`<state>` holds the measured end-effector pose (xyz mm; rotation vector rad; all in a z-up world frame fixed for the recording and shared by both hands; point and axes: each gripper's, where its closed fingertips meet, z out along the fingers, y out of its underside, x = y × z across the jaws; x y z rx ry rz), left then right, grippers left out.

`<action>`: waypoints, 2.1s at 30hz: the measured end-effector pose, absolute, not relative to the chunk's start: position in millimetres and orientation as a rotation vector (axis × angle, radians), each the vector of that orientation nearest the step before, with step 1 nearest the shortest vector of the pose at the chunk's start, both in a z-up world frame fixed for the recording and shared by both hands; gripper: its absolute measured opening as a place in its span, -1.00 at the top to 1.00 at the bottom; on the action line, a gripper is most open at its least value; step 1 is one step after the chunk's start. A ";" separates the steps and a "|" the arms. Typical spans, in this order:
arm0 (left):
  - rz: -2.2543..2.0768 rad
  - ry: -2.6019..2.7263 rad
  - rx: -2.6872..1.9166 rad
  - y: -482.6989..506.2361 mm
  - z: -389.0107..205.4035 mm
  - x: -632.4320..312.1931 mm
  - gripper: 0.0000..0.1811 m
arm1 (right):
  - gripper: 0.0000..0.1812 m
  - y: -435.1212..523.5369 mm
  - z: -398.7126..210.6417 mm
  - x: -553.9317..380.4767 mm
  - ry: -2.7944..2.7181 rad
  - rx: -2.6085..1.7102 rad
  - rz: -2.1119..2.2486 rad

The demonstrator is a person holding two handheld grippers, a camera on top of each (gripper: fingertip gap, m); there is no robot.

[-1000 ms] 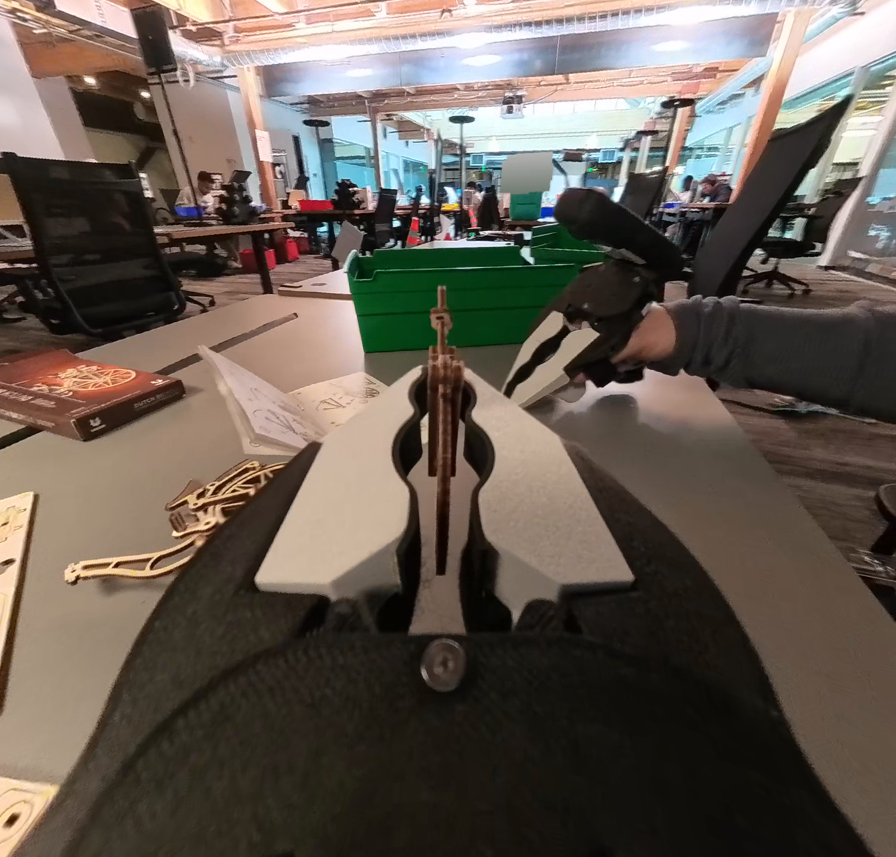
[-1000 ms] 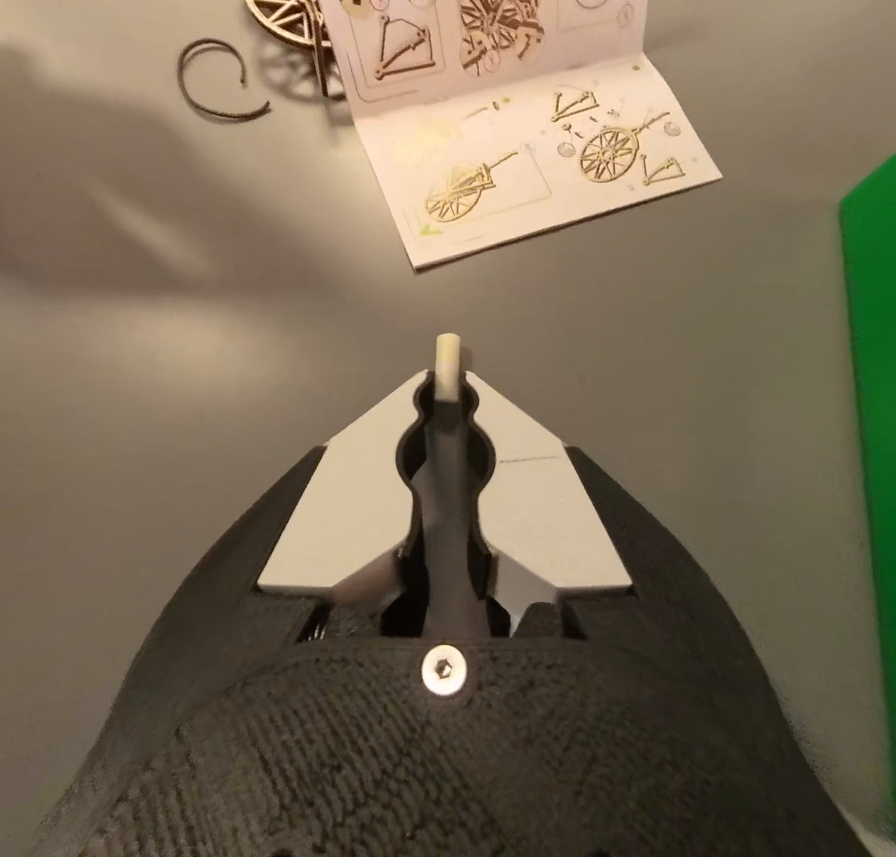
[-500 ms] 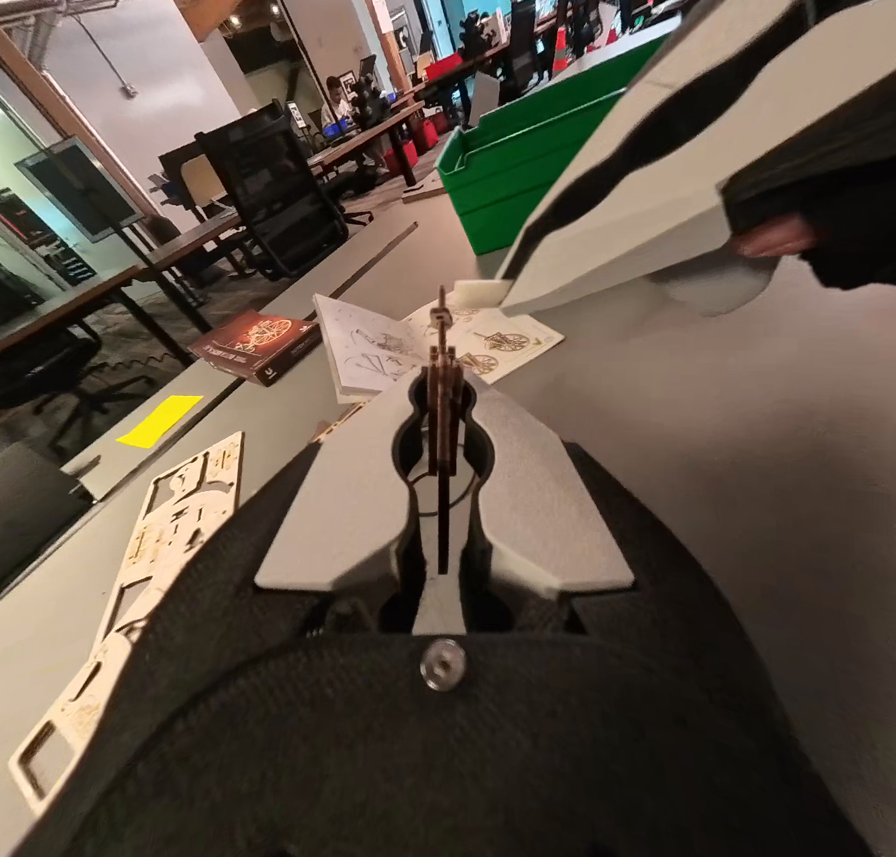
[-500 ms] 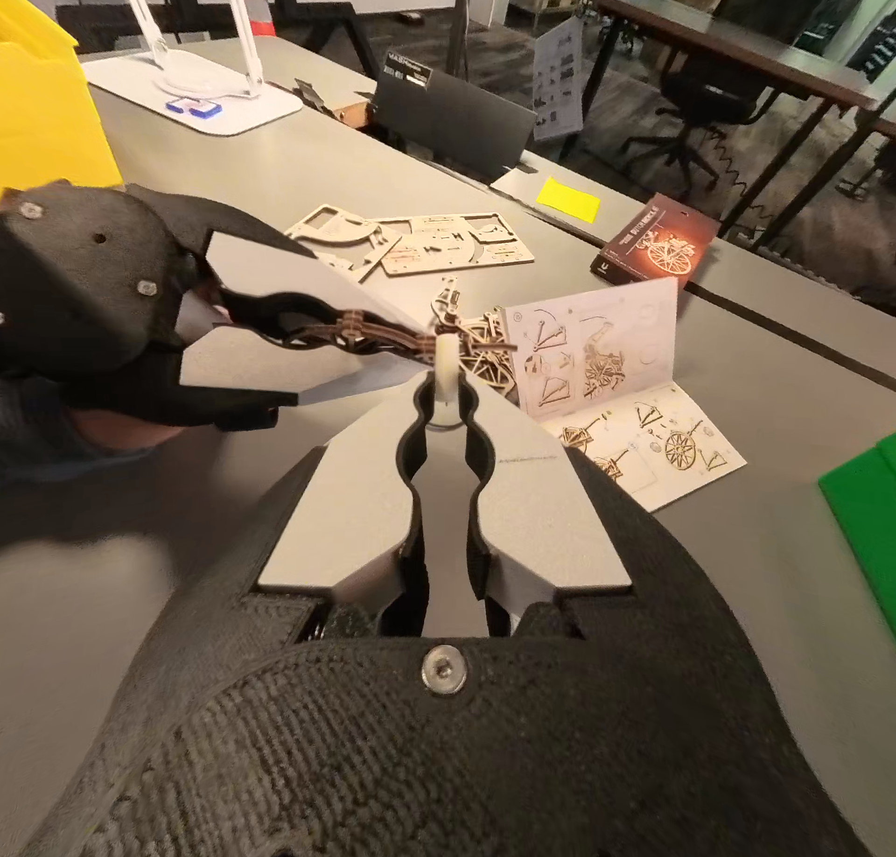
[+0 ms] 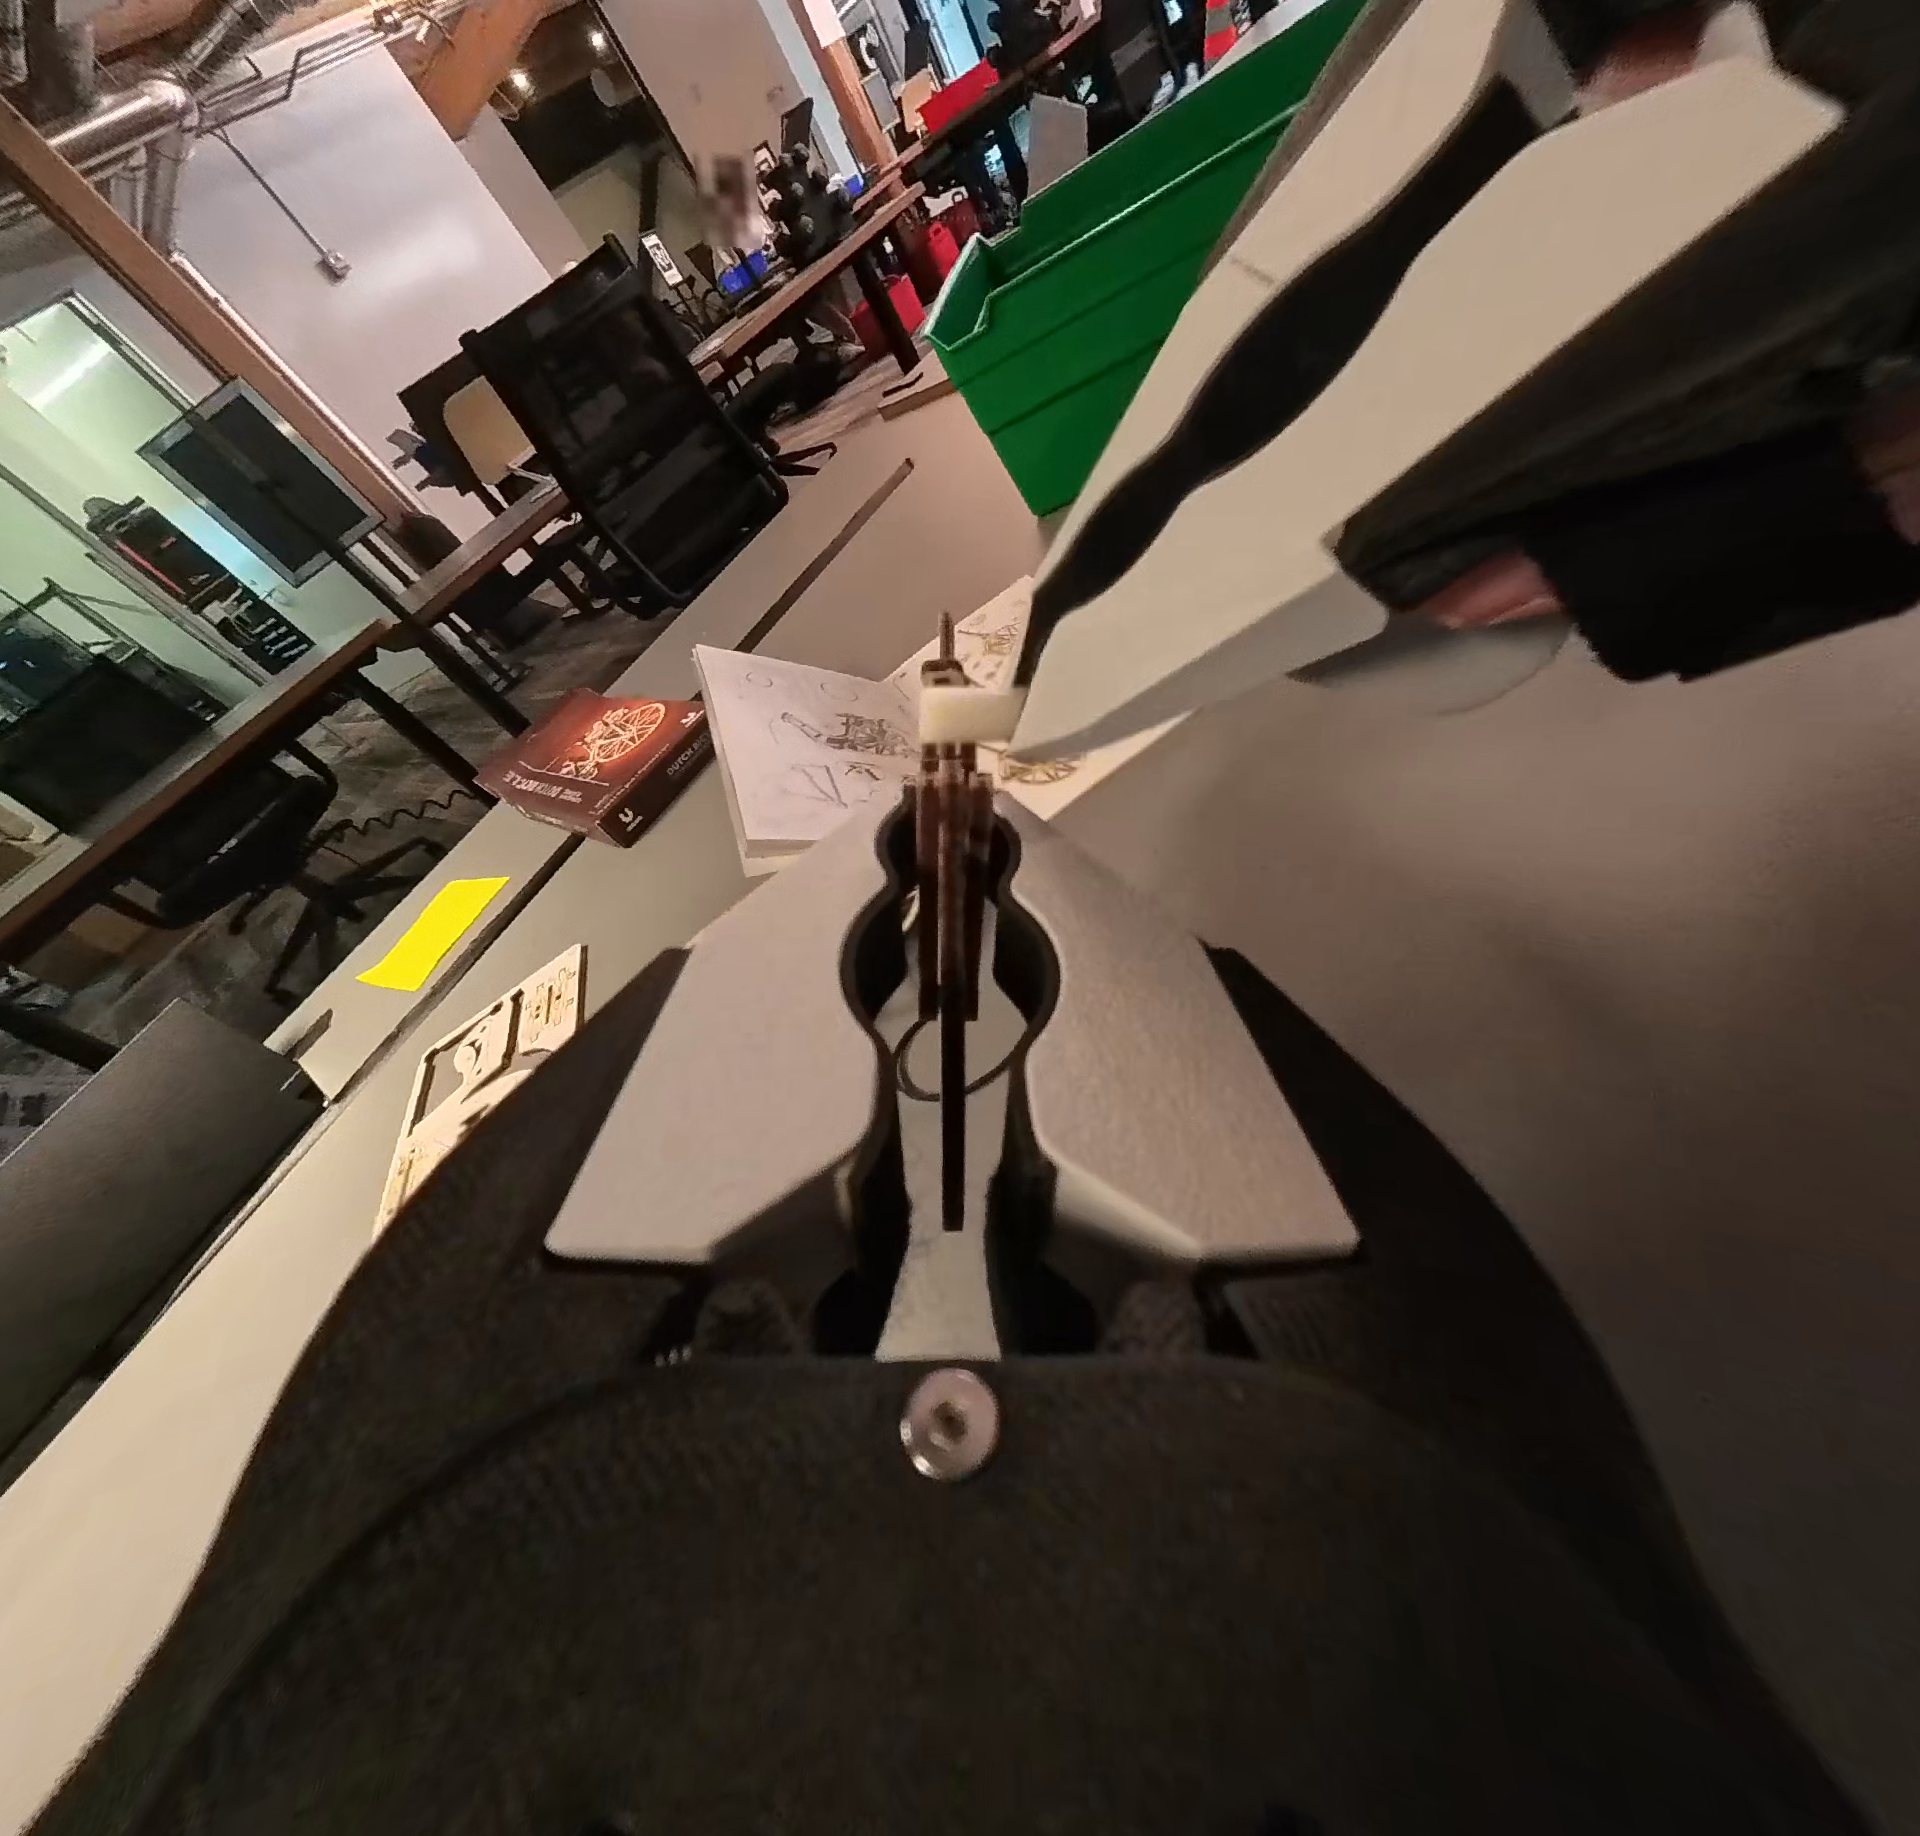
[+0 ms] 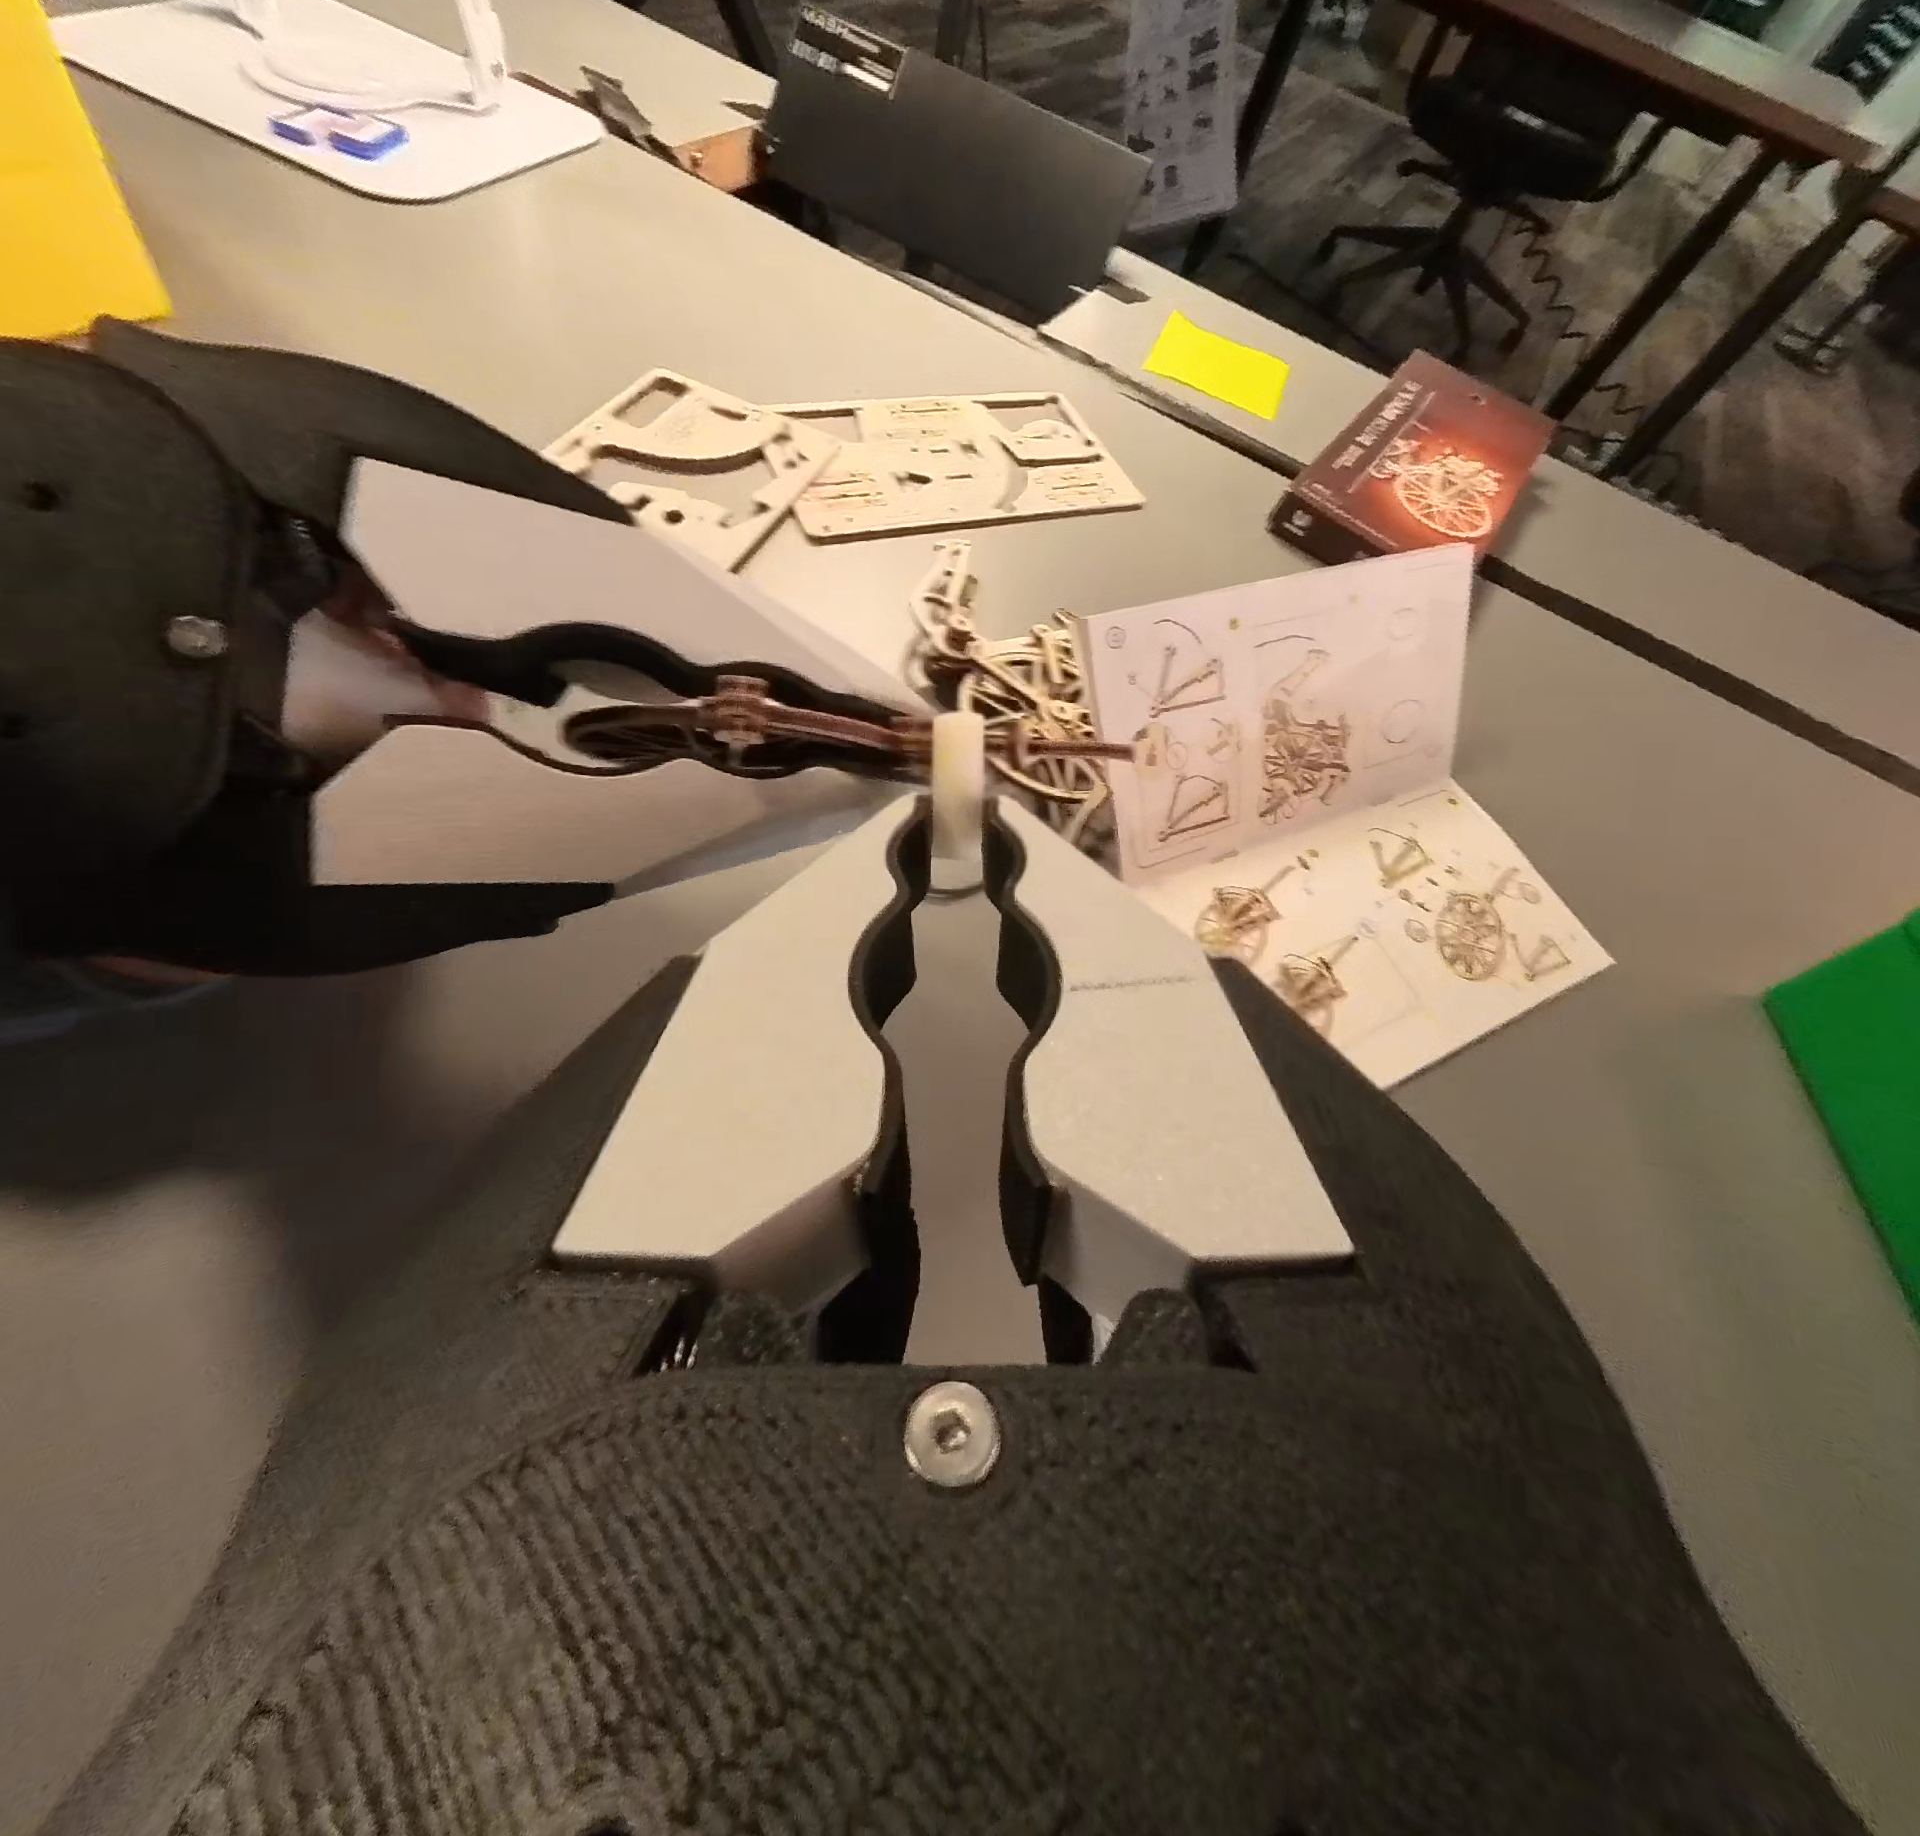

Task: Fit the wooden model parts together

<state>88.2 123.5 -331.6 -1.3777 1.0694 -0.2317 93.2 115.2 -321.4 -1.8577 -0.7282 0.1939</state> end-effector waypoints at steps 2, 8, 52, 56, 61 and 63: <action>-0.221 1.071 -1.372 123.1 -331.1 88.4 0.91 | 0.93 117.0 -322.3 96.1 -0.717 -1.860 0.179; -0.213 1.069 -1.369 123.3 -330.5 88.0 0.91 | 0.93 116.9 -324.6 97.0 -0.718 -1.864 0.158; -0.564 1.005 -1.299 107.3 -312.2 93.7 0.91 | 0.93 107.7 -305.6 99.1 -0.914 -1.790 0.011; -0.582 1.000 -1.306 107.6 -312.4 93.5 0.91 | 0.93 105.2 -304.8 94.5 -0.941 -1.770 0.048; -0.621 0.983 -1.315 108.3 -311.4 92.7 0.91 | 0.94 105.2 -298.5 91.7 -0.917 -1.718 0.031; -0.658 0.977 -1.320 107.7 -311.0 93.1 0.91 | 0.95 105.0 -296.3 90.7 -0.918 -1.695 0.005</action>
